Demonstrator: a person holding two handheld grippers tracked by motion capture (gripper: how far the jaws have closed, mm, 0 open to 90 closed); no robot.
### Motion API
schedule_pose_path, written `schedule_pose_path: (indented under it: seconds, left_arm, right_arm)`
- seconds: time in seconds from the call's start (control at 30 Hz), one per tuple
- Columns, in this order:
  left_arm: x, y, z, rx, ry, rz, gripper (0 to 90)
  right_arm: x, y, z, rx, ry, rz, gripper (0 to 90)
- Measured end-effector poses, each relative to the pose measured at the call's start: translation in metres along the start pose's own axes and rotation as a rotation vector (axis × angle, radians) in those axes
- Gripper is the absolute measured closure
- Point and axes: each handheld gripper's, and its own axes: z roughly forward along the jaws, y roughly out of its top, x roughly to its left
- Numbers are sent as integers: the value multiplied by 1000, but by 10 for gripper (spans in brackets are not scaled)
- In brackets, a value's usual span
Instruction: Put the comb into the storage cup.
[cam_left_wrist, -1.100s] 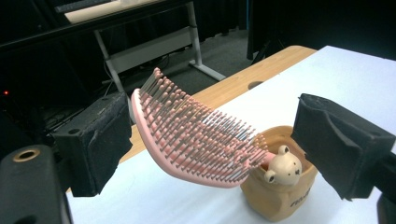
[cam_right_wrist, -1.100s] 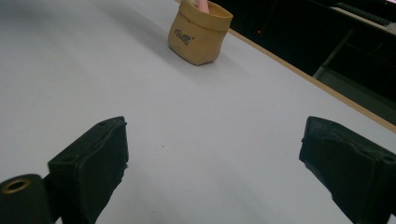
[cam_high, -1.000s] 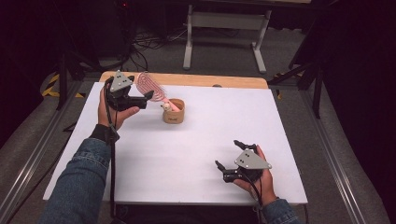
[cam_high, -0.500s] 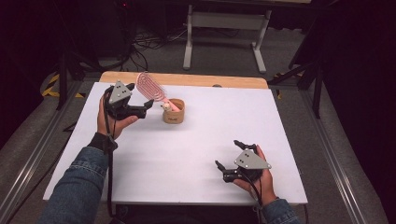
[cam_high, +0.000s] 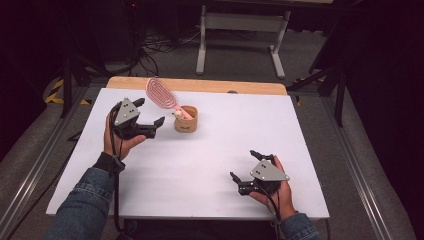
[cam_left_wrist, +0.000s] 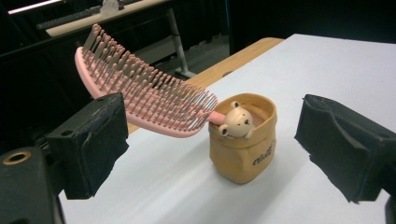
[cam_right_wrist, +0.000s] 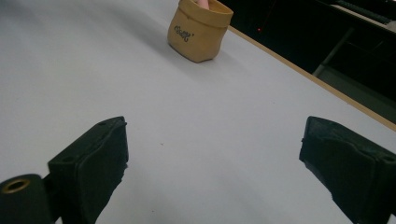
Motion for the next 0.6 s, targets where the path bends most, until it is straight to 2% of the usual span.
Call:
schedule_pose_path:
  seconds: [0.27,0.6]
  left_arm:
    - [-10,-5,-1,12,-8,23,94]
    - [-16,-11,-7,-13,-24,16,93]
  right_arm:
    - [0,0,0,-2,-2,-2,86]
    - [0,0,0,-1,-5,-1,86]
